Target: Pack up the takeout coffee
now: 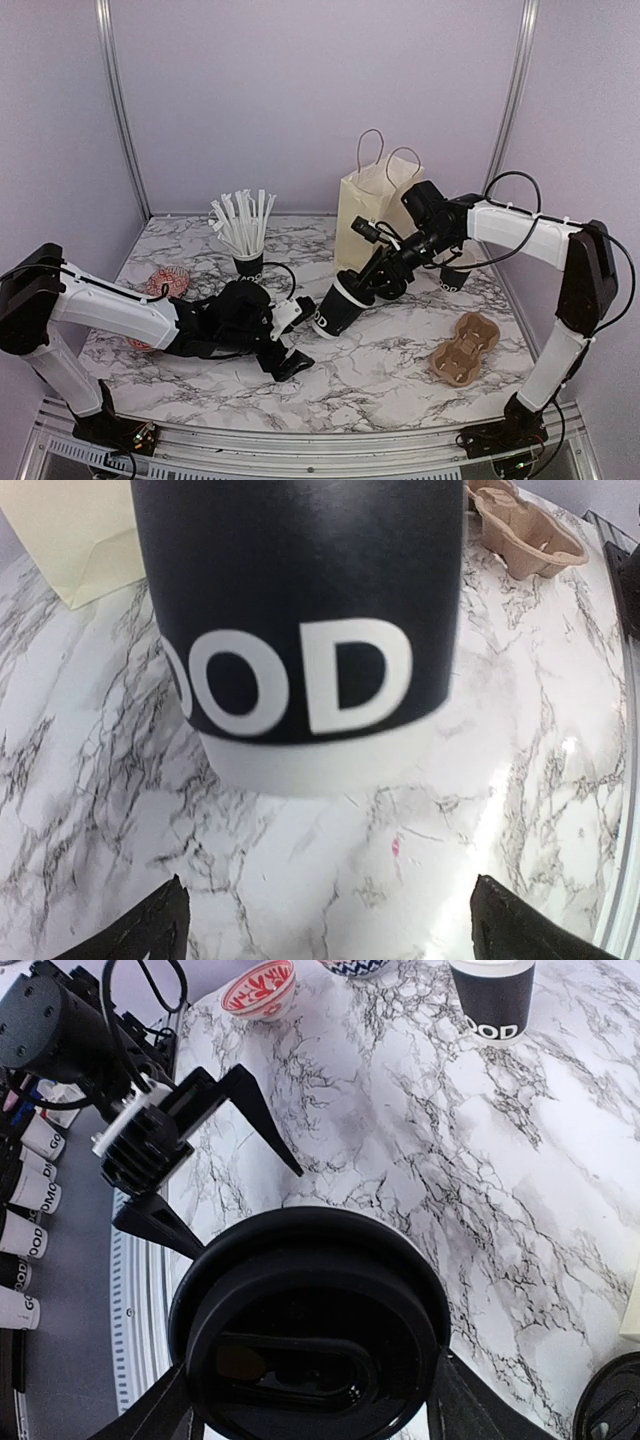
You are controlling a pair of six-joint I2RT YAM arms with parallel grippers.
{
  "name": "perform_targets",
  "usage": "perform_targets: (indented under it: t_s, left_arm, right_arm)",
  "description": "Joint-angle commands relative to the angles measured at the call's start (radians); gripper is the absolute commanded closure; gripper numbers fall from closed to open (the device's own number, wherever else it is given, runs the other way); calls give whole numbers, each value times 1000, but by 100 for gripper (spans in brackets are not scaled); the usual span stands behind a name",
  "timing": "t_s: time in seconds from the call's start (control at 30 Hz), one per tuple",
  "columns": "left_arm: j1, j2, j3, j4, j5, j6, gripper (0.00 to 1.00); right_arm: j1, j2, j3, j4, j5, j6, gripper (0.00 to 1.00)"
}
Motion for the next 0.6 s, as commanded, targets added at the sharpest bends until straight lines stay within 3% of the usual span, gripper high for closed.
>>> perform_targets:
  t_s: [0.0, 0.17, 0.37, 0.47, 0.57]
  left_arm:
    - [-24, -156, -49, -47, -46, -159, 1]
    - [-24, -285, -56, -134, -218, -355, 1]
    - [-25, -401, -109, -118, -428, -595, 1]
    - [-23, -404, -106, -104, -385, -645, 1]
    - [-3, -371, -106, -76, -250, -772, 14]
  right_arm:
    - [77, -5, 30, -17, 134, -68, 32]
    - [180, -17, 30, -35, 278, -127, 32]
    - [313, -26, 22, -79, 414, -202, 32]
    - [365, -16, 22, -105, 462, -229, 32]
    - [395, 0, 27, -126, 478, -237, 32]
